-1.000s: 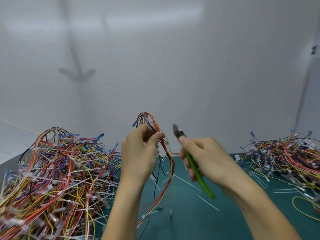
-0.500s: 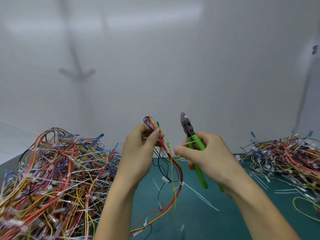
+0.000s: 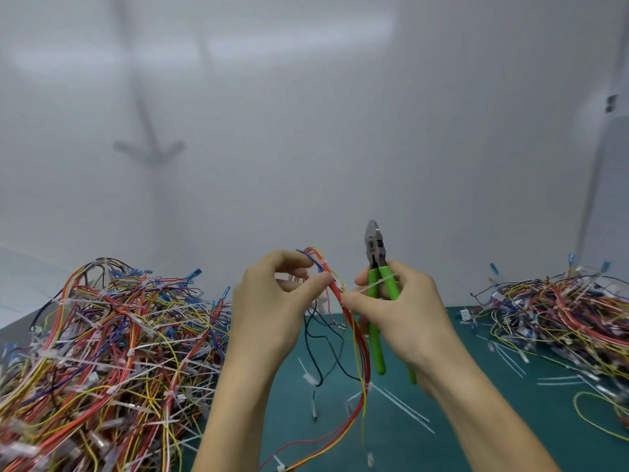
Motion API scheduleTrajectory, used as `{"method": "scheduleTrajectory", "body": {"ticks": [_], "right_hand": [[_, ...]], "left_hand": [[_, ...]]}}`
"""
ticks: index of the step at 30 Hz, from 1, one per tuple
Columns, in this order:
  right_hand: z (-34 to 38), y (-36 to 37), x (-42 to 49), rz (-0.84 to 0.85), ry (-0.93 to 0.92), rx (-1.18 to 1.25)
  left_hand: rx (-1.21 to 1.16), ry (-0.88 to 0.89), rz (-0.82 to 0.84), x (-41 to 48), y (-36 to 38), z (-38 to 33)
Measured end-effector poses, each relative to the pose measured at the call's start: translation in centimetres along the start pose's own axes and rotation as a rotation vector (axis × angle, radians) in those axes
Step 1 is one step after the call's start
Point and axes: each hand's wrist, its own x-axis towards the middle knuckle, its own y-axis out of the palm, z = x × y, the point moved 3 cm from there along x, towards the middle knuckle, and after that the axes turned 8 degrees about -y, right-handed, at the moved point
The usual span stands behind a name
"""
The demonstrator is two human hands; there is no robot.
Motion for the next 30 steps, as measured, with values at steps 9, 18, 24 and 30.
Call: {"method": "scheduleTrajectory", "body": {"ticks": [9, 18, 24, 30], "right_hand": [[-0.4, -0.1, 0.1, -0.178, -0.016, -0.016], [-0.5, 0.1, 0.0, -0.101, -0.047, -0.084], [0.7, -0.4, -0.2, -0.101, -0.181, -0.374], [0.8, -1.9, 0.5, -0.166, -0.198, -0.388]], "left_hand": [[0.092, 0.037, 0.267, -0.5, 1.5, -0.2], [-0.053, -0.072, 0.329, -0.2, 1.7, 1.0], [-0.093, -0.066, 0.291, -0.5, 2.8, 0.8], [-0.051, -0.039, 0.267, -0.5, 2.7, 0.5]]}}
